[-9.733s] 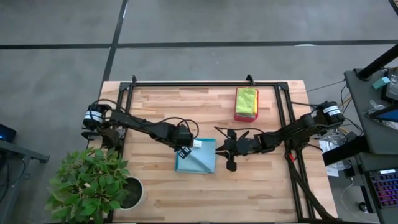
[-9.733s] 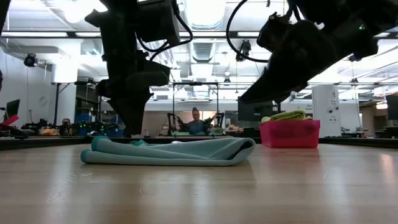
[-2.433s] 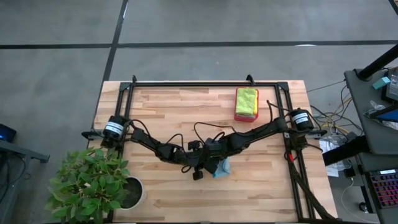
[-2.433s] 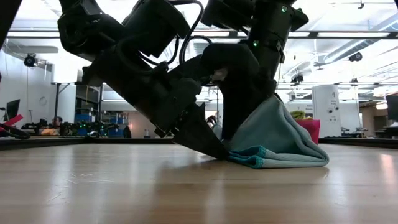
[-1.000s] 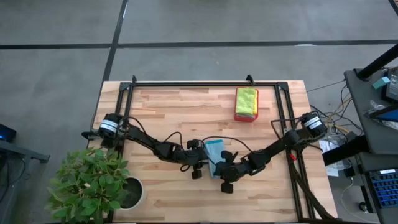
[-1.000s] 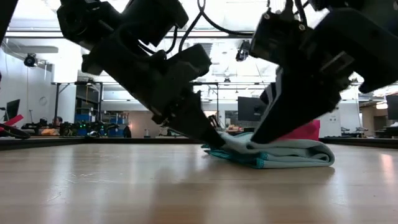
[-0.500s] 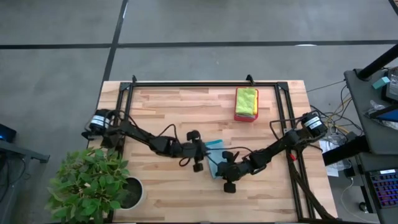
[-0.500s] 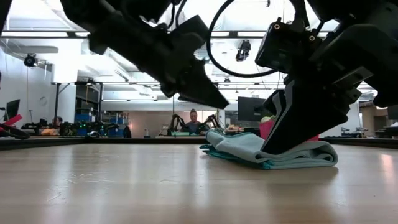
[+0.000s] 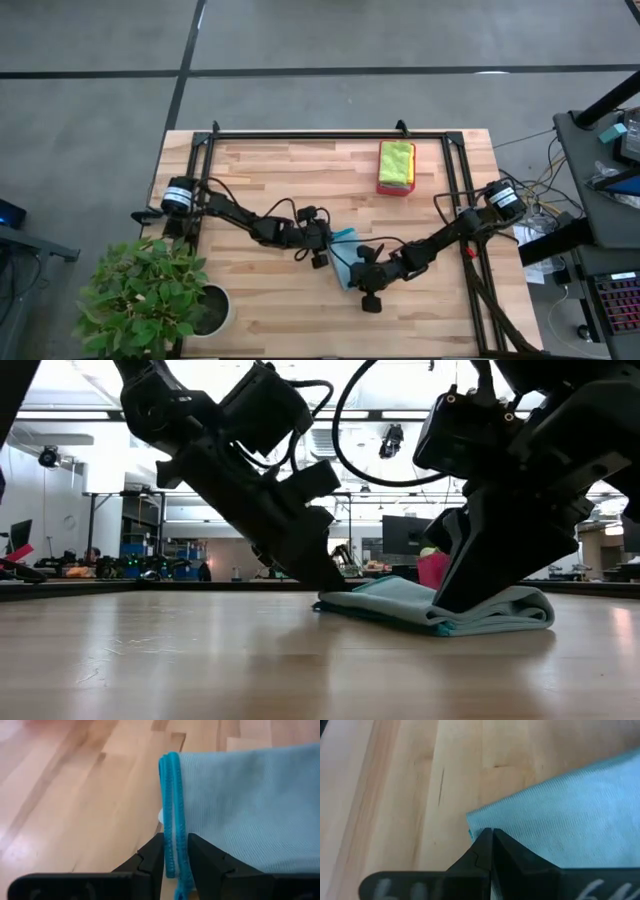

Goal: Fold microfiber towels
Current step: Fold the blue microfiber towel, then put the folded blue microfiber towel into the red bin

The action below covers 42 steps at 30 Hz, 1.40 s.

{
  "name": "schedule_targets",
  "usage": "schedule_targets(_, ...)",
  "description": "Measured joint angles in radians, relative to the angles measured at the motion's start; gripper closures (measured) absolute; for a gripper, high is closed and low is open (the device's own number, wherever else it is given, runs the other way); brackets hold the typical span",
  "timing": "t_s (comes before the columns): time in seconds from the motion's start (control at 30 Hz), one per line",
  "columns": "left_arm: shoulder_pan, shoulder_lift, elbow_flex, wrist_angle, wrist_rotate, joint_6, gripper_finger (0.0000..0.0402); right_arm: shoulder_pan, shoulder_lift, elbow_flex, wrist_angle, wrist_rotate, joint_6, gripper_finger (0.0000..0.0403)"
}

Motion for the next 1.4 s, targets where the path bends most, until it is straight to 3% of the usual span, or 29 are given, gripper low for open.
schedule_targets(0.7, -0.013, -0.084, 0.013, -0.037, 0.004, -0.043, 0.0329, 0.000, -0.068, 0.013, -0.060, -0.026, 0.105, 0.0394)
schedule_targets(1.03, -0.080, -0.137, 0.012, -0.016, 0.007, -0.173, 0.0329, 0.000, -0.160, 0.021, -0.149, -0.027, 0.199, 0.0390)
schedule_targets(1.2, -0.133, -0.139, 0.013, -0.010, 0.008, -0.224, 0.0329, -0.001, -0.215, 0.021, -0.197, -0.027, 0.245, 0.0356)
schedule_targets(1.4, -0.185, -0.139, 0.013, -0.007, 0.012, -0.226, 0.0329, -0.041, -0.316, 0.021, -0.384, -0.027, 0.306, 0.0284)
